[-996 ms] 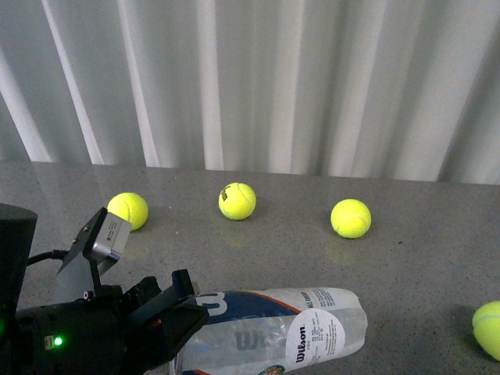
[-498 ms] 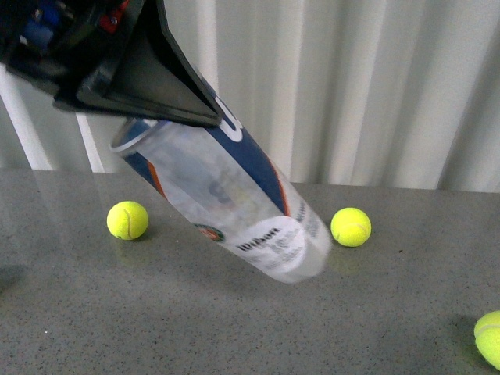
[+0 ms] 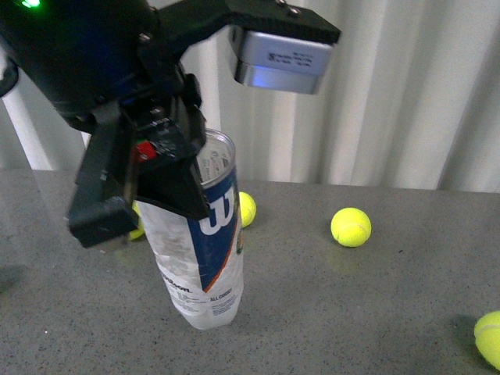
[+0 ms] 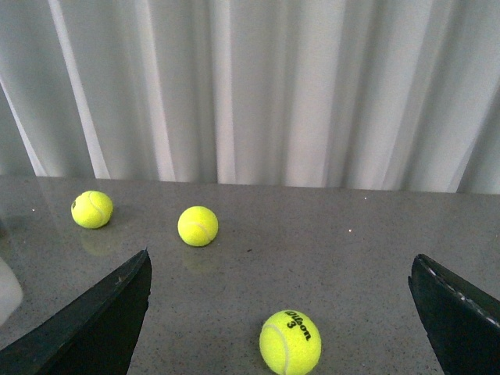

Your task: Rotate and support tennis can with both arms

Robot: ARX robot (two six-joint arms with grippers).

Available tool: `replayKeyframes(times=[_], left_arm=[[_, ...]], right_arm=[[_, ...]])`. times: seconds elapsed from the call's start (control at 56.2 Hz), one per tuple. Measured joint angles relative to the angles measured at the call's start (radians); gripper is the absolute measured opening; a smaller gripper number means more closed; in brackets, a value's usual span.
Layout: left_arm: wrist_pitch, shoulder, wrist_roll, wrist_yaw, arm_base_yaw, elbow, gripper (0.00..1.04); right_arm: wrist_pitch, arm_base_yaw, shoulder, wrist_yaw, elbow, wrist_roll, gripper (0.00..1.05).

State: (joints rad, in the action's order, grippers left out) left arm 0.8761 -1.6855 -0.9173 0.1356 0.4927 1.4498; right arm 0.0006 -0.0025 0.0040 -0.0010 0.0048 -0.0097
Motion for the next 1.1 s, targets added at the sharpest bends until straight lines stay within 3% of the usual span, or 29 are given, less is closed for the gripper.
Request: replayKeyframes(times=[0.285,0.961,1.103], left_arm=[[-0.007,-0.101,0.003,-0.037,0.057,0.051,0.04],[-0.063,-0.232,0.082,-0.085,0.088,0.11,0.04],[-0.089,-0.243,0.087,-0.118,0.087,0.111,0.3]], right_arm=[[0.0,0.0,0.0,0.0,0.0,0.0,0.98],[0.0,0.0,0.0,0.0,0.0,0.0,0.98],[0.0,0.0,0.0,0.0,0.0,0.0,0.98]])
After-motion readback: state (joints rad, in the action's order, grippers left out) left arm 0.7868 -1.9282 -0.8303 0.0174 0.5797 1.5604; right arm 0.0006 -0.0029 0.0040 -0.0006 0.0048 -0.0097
